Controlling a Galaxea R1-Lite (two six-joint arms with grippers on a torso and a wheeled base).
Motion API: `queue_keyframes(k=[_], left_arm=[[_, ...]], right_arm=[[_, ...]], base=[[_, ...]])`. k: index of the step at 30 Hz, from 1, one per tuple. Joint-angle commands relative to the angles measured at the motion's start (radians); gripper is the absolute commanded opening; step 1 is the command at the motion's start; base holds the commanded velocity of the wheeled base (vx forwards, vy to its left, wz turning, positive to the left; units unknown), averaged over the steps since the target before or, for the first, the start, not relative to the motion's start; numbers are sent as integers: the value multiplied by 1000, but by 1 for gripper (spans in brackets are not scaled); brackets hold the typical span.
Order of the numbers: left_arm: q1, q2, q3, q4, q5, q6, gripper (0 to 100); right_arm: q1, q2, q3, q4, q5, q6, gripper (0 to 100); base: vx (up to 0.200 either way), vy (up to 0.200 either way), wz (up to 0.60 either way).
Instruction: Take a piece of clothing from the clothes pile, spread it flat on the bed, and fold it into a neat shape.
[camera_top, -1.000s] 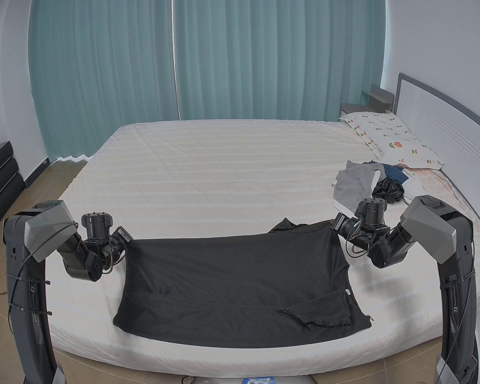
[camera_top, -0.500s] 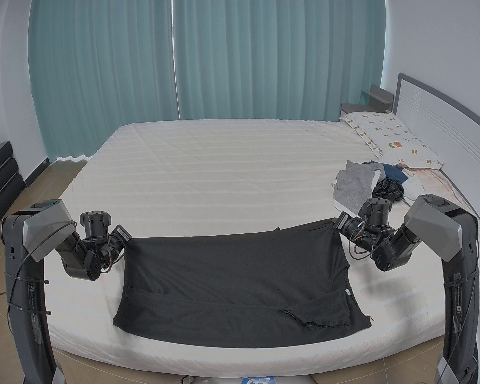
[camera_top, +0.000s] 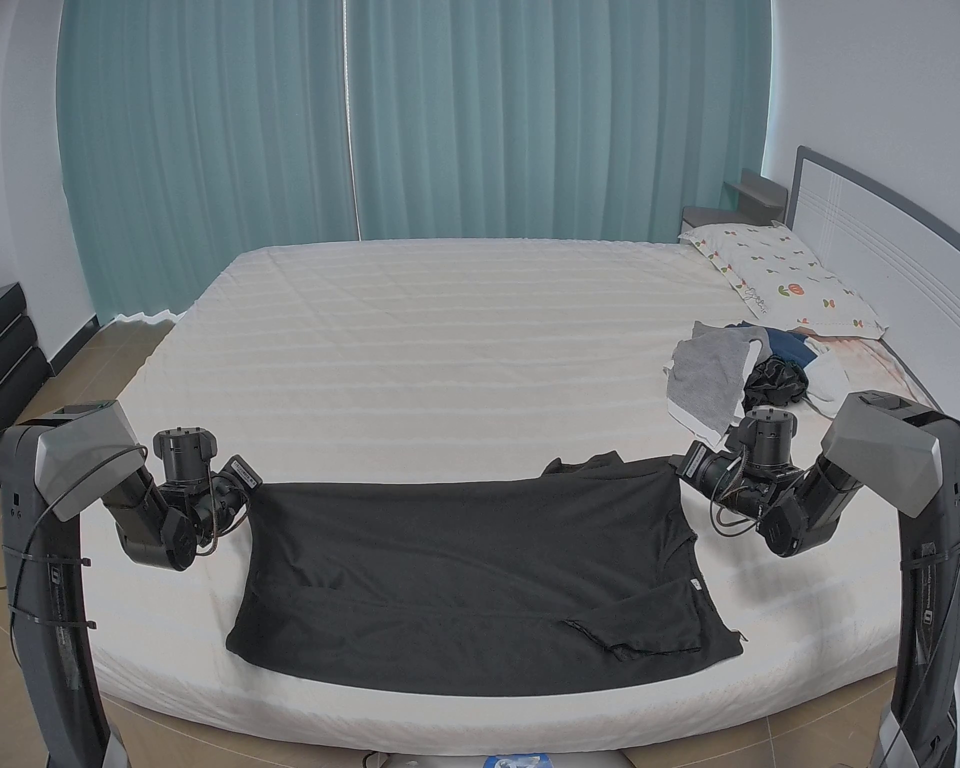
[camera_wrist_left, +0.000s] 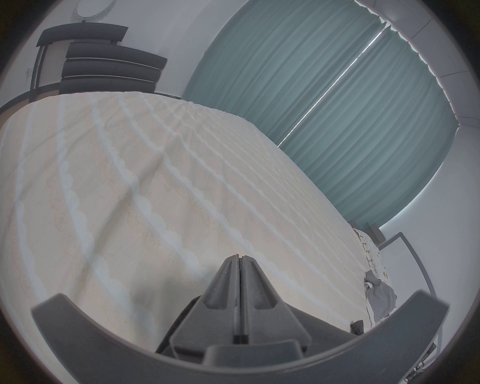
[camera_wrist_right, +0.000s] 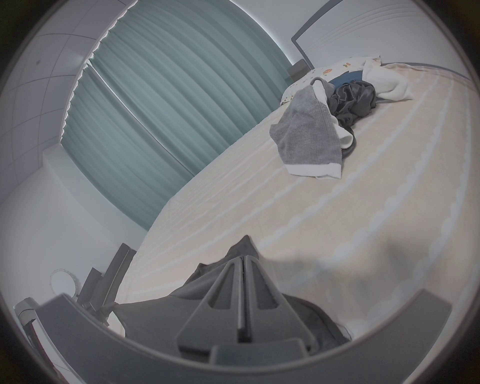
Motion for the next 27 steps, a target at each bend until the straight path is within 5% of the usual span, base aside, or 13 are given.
queue_keyframes(k=[1,16,27], left_arm=[[0,-40,53,-27,-12,9,0],[0,-40,145,-94,-12,122,0],[0,34,23,-102,0,112,0]], right_arm=[[1,-44,60,-3,12,0,0],[-9,-113,219,-71,49,-1,0],[-11,-24,90,-144,45,8,0]], base=[[0,0,0],[0,0,0],[0,0,0]])
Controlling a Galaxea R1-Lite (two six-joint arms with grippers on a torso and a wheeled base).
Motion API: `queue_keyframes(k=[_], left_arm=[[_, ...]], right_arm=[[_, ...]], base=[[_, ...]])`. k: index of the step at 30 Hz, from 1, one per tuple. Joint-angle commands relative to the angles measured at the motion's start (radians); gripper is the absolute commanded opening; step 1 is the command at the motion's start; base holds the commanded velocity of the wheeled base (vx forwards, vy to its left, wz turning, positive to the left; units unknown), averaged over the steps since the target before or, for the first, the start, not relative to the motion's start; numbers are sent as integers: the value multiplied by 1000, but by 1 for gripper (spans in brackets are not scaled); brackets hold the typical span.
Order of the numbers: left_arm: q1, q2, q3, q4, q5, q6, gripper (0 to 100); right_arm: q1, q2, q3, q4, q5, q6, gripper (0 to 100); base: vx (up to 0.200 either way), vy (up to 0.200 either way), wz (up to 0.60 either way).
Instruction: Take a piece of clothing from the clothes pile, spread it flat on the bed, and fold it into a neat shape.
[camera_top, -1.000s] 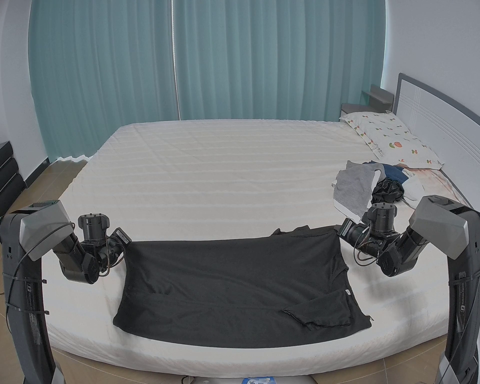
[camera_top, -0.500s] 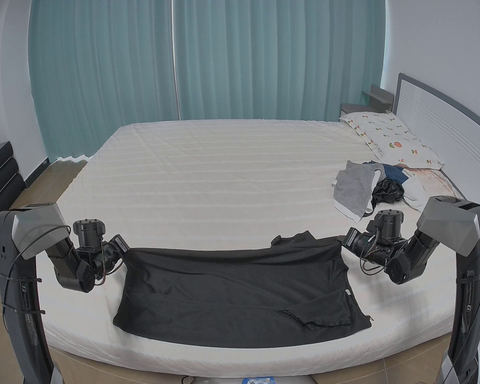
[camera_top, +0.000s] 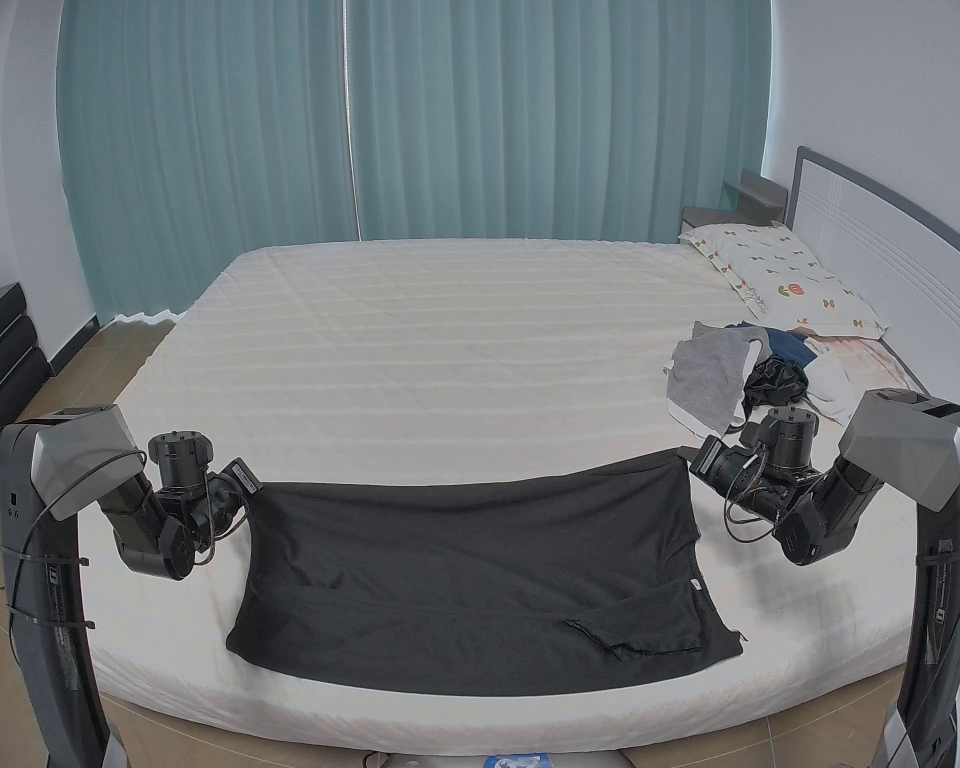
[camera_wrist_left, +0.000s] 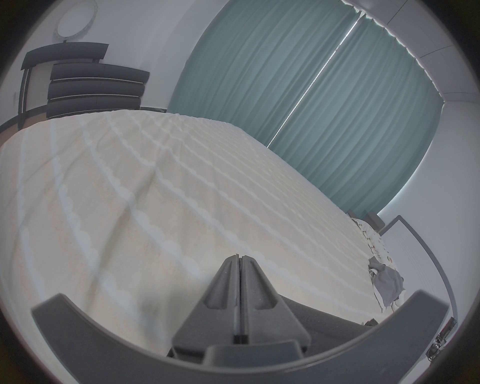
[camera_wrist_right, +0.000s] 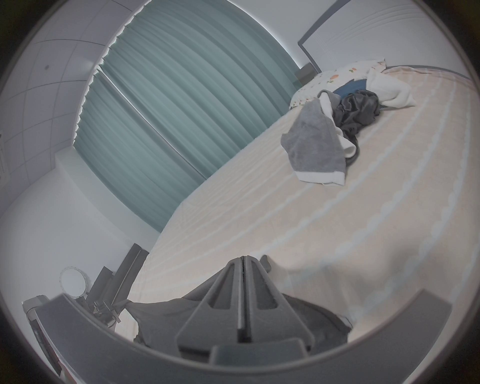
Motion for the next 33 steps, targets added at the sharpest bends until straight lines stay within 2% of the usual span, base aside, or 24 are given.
queue_keyframes(k=[1,9,15,22,29,32,33], left_arm=[[3,51,-51,-6,2,-7,0],[0,54,-56,-9,-6,-8,0],[0,44,-25,-11,-7,-2,0],[3,6,38,-37,-9,9,0],[6,0,168,-152,-7,112,0],[11,5,222,-206,-7,139,0],[11,8,294,-272,-7,190,0]], right_arm=[[-1,69,-65,-13,-6,3,0],[-21,89,-92,-17,-3,7,0],[-41,57,-39,-17,8,17,0],[-61,-7,72,-17,110,33,0],[-65,-49,196,-46,133,10,0],[-65,-61,250,-59,149,-26,0],[-65,-63,330,-75,173,-95,0]], base=[[0,0,0],[0,0,0],[0,0,0],[0,0,0],[0,0,0],[0,0,0],[0,0,0]])
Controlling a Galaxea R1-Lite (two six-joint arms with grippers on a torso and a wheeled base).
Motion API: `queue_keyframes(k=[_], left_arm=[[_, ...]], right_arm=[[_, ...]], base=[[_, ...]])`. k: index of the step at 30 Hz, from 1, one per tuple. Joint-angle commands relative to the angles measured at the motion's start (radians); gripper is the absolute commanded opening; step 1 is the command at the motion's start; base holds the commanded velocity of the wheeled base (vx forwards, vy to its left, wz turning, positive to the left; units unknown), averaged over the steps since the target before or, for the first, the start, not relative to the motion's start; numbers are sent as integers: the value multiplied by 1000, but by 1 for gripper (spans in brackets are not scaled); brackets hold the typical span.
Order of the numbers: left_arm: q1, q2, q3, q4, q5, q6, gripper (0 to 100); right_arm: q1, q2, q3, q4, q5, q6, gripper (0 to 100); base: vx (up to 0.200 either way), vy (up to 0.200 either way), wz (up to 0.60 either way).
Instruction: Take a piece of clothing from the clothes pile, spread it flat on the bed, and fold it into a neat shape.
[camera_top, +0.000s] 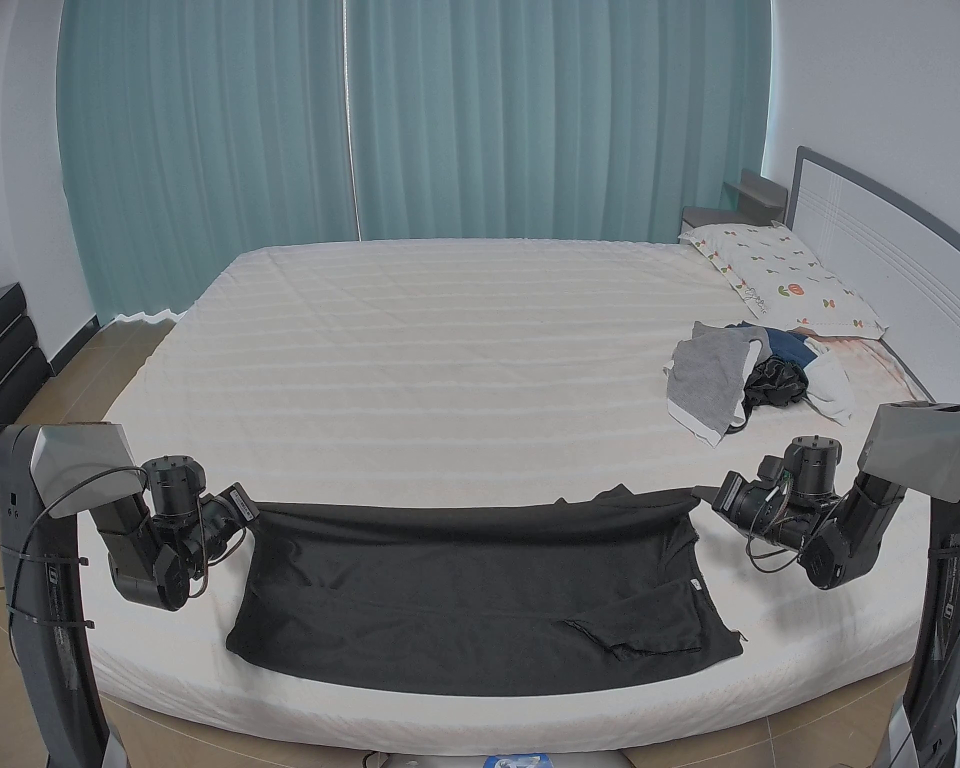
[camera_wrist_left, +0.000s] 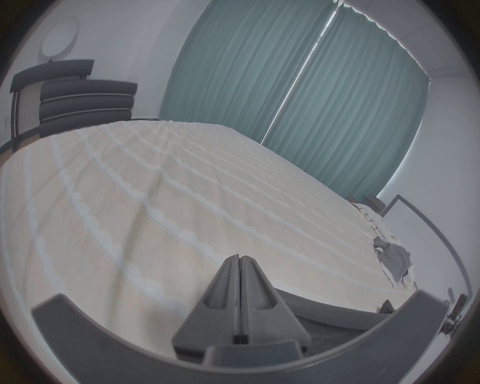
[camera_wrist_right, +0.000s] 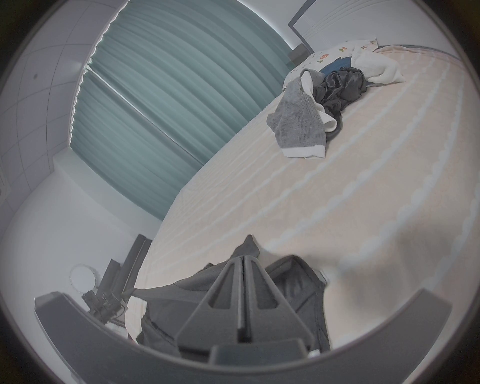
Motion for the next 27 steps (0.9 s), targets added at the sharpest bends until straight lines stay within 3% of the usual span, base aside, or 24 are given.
queue_keyframes(k=[1,5,9,14,18,27], left_arm=[[5,4,135,-98,1,75,0],[5,36,234,-180,1,151,0],[-2,104,296,-257,15,191,0],[-21,176,325,-308,24,177,0],[-18,182,320,-308,21,131,0],[-19,173,331,-309,21,128,0]], right_arm=[[-1,-33,144,-30,37,-91,0],[7,-21,249,-98,40,-154,0],[14,0,295,-116,35,-163,0],[1,97,314,-164,35,-151,0],[-10,102,334,-193,41,-148,0],[-9,114,344,-196,40,-146,0]], base=[[0,0,0],[0,0,0],[0,0,0],[0,0,0],[0,0,0],[0,0,0]])
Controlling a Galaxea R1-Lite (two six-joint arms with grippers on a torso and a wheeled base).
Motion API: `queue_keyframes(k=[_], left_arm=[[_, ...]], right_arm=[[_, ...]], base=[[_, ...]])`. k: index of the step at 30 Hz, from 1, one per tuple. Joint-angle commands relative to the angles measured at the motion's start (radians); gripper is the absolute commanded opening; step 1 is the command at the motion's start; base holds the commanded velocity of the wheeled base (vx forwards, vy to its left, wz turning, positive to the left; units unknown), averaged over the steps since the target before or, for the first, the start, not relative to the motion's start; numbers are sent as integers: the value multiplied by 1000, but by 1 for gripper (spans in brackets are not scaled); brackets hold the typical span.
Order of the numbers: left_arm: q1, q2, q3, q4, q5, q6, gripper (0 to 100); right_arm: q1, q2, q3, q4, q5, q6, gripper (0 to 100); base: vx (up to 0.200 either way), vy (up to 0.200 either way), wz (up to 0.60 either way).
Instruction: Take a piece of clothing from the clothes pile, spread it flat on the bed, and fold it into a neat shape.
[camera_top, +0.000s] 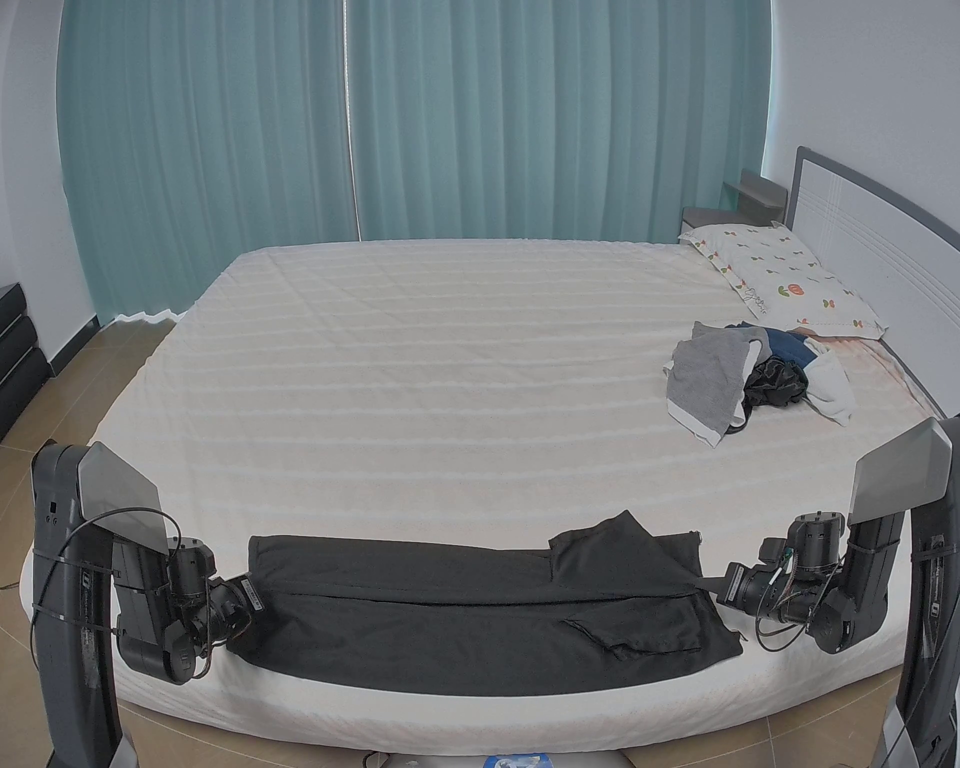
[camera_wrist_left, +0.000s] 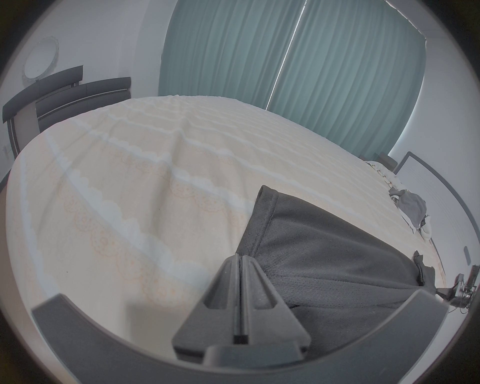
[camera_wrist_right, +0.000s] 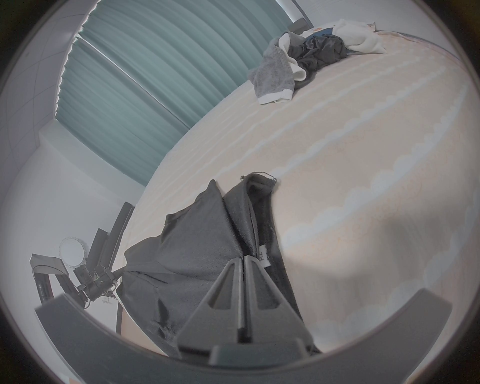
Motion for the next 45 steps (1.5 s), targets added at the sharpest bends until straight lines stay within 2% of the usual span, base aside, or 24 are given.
queue_keyframes(k=[1,4,5,18,19,25,29,31,35,38,41,43,45], left_arm=[[-1,9,1,-9,0,-2,0],[-1,7,1,-9,2,-2,0],[1,7,1,-9,2,-2,100],[30,-175,89,-9,-3,-2,100],[48,-212,92,-9,-1,1,100],[85,-256,89,-7,-12,-3,100],[56,-252,63,-6,-18,-72,100],[29,-249,3,7,-33,-114,100],[15,-238,-128,160,-56,-128,100],[19,-237,-233,300,-95,-174,100],[18,-233,-322,462,-175,-287,100],[19,-226,-374,550,-211,-324,100],[22,-203,-421,599,-211,-328,100]], right_arm=[[1,16,6,-1,0,1,0],[3,17,8,-12,0,1,0],[3,19,8,-13,0,1,100],[-9,-52,66,-102,-6,8,100],[-29,-98,72,-102,-5,30,100],[-34,-108,55,-105,-5,102,100],[-25,-95,43,-105,3,134,100],[-19,-92,28,-104,3,203,100],[-13,-87,-27,-88,0,304,100],[-13,-59,-35,-90,0,313,100],[-14,-29,-50,-90,0,313,100],[-14,-10,-58,-90,0,313,100],[-13,5,-67,-90,0,313,100]], base=[[0,0,0],[0,0,0],[0,0,0],[0,0,0],[0,0,0],[0,0,0],[0,0,0],[0,0,0],[0,0,0],[0,0,0],[0,0,0],[0,0,0],[0,0,0]])
